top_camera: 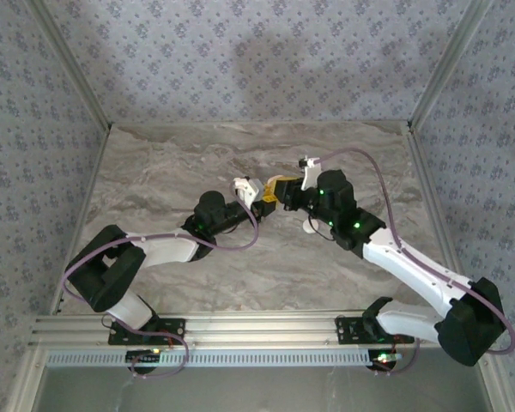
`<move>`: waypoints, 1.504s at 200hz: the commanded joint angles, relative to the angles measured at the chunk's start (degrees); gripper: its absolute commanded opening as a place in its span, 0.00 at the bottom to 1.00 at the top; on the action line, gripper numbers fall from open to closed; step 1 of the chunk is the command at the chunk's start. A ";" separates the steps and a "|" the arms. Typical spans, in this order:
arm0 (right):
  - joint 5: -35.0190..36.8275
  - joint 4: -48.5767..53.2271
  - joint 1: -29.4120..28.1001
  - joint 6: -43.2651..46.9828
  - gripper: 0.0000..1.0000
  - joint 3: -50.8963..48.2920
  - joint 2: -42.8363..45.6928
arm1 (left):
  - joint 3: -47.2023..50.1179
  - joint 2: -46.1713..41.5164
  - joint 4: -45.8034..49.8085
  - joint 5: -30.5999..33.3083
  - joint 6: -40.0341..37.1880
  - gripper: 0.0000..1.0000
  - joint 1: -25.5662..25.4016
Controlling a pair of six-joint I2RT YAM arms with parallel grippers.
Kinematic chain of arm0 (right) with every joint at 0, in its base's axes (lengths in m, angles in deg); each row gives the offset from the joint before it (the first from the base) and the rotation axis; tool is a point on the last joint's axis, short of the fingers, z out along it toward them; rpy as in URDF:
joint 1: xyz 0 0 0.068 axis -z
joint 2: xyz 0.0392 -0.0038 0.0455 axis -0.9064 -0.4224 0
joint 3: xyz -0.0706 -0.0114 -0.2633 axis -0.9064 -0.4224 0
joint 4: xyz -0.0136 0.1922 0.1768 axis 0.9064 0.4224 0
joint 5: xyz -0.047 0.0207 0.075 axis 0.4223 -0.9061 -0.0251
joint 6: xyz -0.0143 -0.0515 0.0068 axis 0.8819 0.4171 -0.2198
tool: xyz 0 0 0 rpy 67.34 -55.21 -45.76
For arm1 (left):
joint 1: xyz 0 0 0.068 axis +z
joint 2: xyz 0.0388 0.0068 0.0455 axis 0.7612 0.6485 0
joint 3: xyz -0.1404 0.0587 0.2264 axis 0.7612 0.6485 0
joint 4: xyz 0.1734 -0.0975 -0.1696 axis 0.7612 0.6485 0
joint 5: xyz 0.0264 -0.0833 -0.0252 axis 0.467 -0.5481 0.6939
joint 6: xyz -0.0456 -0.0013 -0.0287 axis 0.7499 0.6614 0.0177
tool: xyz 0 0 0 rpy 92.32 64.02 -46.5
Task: Insert the wireless bluetooth earbuds into the charging case
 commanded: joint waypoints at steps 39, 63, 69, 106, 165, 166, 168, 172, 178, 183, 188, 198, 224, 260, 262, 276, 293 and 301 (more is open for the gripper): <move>-2.73 -0.29 2.09 -2.40 0.20 -3.73 0.85 | -3.05 -2.59 -6.28 0.14 1.24 0.16 0.28; -4.74 -0.97 2.75 -2.76 0.20 -3.69 0.34 | -3.30 -2.54 -5.90 -1.08 0.90 0.16 0.27; -5.25 -0.97 2.90 -2.69 0.20 -3.56 0.21 | -3.29 -2.49 -5.76 -1.60 0.74 0.16 0.24; -10.80 -0.51 4.66 -2.71 0.20 -3.61 -0.75 | -3.23 -2.41 -6.22 -3.15 0.59 0.16 0.22; -15.50 -6.52 4.75 -2.89 0.20 -2.08 -1.56 | -3.06 -2.18 -5.00 -3.18 -0.18 0.16 0.19; -15.56 -6.56 4.79 -2.89 0.20 -2.03 -1.56 | -3.06 -2.22 -4.99 -3.13 -0.27 0.16 0.19; -15.67 -6.80 4.72 -2.89 0.20 -1.92 -1.63 | -3.05 -2.19 -4.97 -3.14 -0.26 0.16 0.15; -15.88 -7.00 4.62 -2.87 0.20 -1.82 -1.65 | -3.05 -2.25 -4.97 -3.09 -0.33 0.16 0.12; -15.97 -7.12 4.56 -2.89 0.20 -1.79 -1.74 | -3.01 -2.22 -4.95 -3.09 -0.37 0.16 0.19; -16.06 -6.97 4.49 -2.82 0.20 -1.71 -1.74 | -2.96 -2.26 -4.97 -3.08 -0.36 0.16 0.18; -16.05 -6.79 4.54 -2.84 0.20 -1.61 -1.81 | -2.95 -2.31 -5.04 -3.09 -0.35 0.16 0.16; -16.02 -6.18 4.47 -2.89 0.20 -1.71 -1.91 | -2.83 -2.40 -5.14 -3.17 -0.36 0.16 0.16; -16.74 -6.59 4.46 -3.64 0.20 -2.49 -1.83 | -2.75 -2.56 -5.19 -3.17 -0.44 0.16 0.12; -16.60 -2.91 4.75 -3.72 0.20 -1.75 -2.17 | -2.72 -2.83 -5.06 -3.91 -0.98 0.16 0.17; -16.48 -2.55 4.74 -3.73 0.20 -1.61 -2.18 | -2.77 -2.82 -4.93 -3.99 -1.08 0.16 0.12; -15.93 0.17 5.21 -3.85 0.22 -1.16 -2.18 | -2.70 -3.07 -4.53 -4.40 -1.82 0.16 0.18; -15.81 3.04 5.78 -3.90 0.24 -0.90 -2.27 | -2.61 -3.33 -4.15 -4.74 -2.43 0.16 0.11; -15.92 3.74 5.98 -3.79 0.25 -0.75 -2.27 | -2.61 -3.33 -4.09 -4.92 -2.54 0.16 0.14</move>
